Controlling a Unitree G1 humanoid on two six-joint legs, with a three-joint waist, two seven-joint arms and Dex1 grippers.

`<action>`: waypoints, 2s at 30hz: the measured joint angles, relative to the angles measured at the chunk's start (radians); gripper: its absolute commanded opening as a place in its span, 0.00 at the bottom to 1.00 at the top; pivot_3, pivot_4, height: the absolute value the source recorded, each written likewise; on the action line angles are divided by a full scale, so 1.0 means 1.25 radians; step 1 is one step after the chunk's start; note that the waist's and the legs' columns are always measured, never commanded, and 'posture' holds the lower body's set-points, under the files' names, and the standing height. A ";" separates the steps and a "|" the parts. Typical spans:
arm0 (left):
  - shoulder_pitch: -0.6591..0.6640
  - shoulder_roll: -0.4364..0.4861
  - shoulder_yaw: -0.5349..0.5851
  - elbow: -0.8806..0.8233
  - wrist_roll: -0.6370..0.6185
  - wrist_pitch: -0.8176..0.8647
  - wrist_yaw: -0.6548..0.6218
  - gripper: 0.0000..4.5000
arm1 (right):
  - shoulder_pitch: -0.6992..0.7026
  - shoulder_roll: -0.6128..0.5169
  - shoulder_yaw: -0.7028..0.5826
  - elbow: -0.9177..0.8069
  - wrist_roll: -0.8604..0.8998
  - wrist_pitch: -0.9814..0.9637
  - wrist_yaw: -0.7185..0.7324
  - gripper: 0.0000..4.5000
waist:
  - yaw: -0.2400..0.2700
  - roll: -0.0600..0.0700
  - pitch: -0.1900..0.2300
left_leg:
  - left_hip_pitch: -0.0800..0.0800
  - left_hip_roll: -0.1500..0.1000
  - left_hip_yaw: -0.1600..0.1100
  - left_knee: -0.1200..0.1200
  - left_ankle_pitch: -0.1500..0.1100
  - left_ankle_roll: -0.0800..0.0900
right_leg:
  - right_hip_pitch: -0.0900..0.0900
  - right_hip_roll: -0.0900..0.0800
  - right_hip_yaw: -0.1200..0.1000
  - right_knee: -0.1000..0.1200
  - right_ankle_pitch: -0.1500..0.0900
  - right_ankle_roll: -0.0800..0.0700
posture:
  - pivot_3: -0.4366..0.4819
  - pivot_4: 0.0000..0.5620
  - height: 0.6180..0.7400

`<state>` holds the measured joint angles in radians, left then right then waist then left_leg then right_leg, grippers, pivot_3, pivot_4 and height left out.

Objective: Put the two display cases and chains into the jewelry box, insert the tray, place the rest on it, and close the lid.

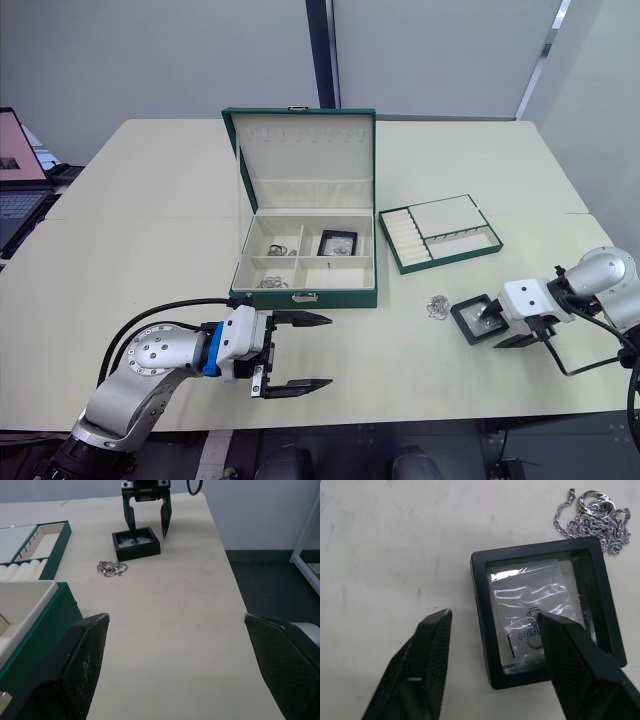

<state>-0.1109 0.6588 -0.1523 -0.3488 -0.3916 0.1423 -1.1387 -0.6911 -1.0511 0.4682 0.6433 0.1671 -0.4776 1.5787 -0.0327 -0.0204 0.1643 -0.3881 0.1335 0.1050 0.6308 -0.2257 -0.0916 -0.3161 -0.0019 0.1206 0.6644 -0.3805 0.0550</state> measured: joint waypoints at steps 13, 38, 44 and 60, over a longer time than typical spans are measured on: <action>-0.002 -0.001 -0.008 0.000 0.004 0.001 0.014 1.00 | -0.003 0.005 0.008 0.000 0.009 -0.012 0.000 0.54 | 0.000 0.000 0.000 | 0.005 0.000 0.004 -0.001 0.000 0.000 | 0.002 0.000 0.003 0.000 0.000 0.000 | 0.48 0.27 1.00; -0.039 -0.031 -0.004 0.001 -0.015 0.019 0.031 1.00 | 0.027 -0.047 0.001 -0.159 0.115 0.158 0.001 0.01 | 0.000 0.001 0.001 | 0.005 0.000 0.003 -0.001 0.000 0.000 | 0.002 0.000 0.003 0.000 0.000 0.000 | 0.48 0.27 1.00; -0.031 -0.009 0.145 -0.056 -0.146 0.130 0.101 1.00 | -0.041 -0.094 -0.060 -0.429 0.269 0.491 0.000 0.01 | -0.007 0.002 0.001 | 0.005 0.001 0.003 -0.002 0.000 0.000 | 0.002 0.000 0.003 0.000 0.000 0.000 | 0.48 0.27 1.00; 0.129 0.069 0.458 -0.037 -0.282 0.232 0.137 1.00 | -0.396 0.360 -0.011 -0.411 0.186 1.014 -0.186 0.01 | -0.019 0.001 0.001 | 0.002 0.001 0.003 -0.002 0.000 0.000 | -0.003 0.000 0.002 0.002 0.000 0.000 | 0.48 0.27 1.00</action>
<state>0.0502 0.7456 0.4203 -0.3950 -0.7442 0.4323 -0.9680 -1.1867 -0.6008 0.4539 0.1290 0.4001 0.7897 1.3465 -0.0563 -0.0188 0.1654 -0.3850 0.1350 0.1091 0.6283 -0.2259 -0.0916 -0.3203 -0.0016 0.1229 0.6669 -0.3805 0.0550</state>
